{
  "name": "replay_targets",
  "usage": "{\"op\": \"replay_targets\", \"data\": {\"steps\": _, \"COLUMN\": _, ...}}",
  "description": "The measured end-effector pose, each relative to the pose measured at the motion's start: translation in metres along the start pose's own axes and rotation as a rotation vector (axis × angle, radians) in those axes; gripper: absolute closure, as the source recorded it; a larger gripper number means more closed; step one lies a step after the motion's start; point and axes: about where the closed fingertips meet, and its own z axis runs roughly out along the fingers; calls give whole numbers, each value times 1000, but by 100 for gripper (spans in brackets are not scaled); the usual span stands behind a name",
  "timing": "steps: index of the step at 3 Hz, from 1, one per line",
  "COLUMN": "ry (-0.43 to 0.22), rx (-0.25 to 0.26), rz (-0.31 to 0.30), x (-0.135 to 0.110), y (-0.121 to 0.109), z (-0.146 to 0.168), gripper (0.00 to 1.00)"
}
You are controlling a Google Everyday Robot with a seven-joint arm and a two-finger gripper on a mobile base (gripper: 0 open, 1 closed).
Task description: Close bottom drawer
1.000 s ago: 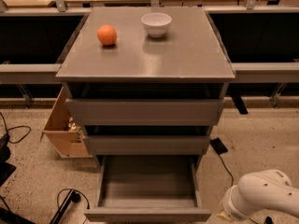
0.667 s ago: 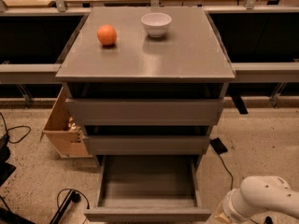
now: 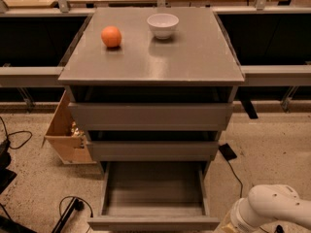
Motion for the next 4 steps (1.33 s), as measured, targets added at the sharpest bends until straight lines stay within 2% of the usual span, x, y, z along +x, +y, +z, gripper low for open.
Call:
{"op": "replay_targets", "data": {"steps": 1, "ry": -24, "rx": -56, "rz": 5, "x": -1, "y": 7, "z": 49, "gripper": 100}}
{"op": "replay_targets", "data": {"steps": 2, "ry": -69, "rx": -99, "rz": 3, "x": 5, "y": 10, "z": 129, "gripper": 100}}
{"op": "replay_targets", "data": {"steps": 3, "ry": -121, "rx": -123, "rz": 1, "x": 5, "y": -2, "z": 189, "gripper": 100}}
{"op": "replay_targets", "data": {"steps": 4, "ry": -185, "rx": -160, "rz": 29, "x": 2, "y": -10, "z": 239, "gripper": 100}}
